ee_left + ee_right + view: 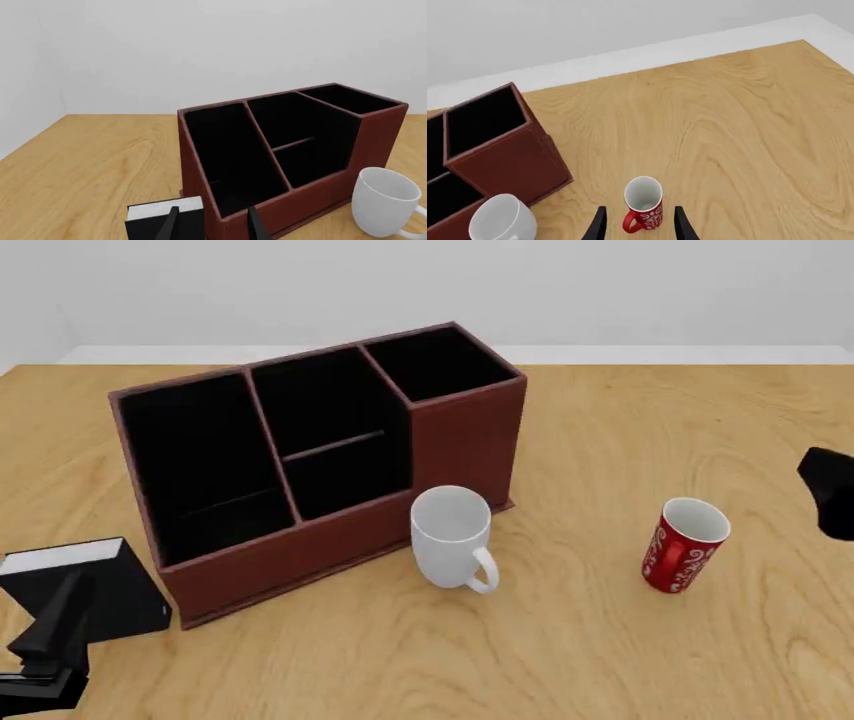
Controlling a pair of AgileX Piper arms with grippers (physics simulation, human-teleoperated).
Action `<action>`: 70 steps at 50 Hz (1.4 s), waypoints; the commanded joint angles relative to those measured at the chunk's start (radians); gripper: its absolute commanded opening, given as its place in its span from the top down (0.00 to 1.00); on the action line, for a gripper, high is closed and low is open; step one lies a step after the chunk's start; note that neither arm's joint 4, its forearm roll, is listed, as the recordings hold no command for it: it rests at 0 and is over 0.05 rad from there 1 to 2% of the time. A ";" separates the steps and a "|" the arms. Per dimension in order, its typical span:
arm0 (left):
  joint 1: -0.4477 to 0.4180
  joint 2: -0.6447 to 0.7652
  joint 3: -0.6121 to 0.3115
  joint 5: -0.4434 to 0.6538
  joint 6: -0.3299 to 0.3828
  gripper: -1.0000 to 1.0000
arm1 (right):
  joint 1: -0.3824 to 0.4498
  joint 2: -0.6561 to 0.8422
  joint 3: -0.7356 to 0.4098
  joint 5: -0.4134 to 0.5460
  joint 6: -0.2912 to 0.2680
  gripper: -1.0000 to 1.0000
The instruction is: Pick up the red mug and place it to the right of the caddy.
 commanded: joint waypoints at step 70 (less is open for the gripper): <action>0.000 0.000 0.000 0.000 0.000 0.00 | 0.053 0.464 0.069 -0.150 0.323 0.00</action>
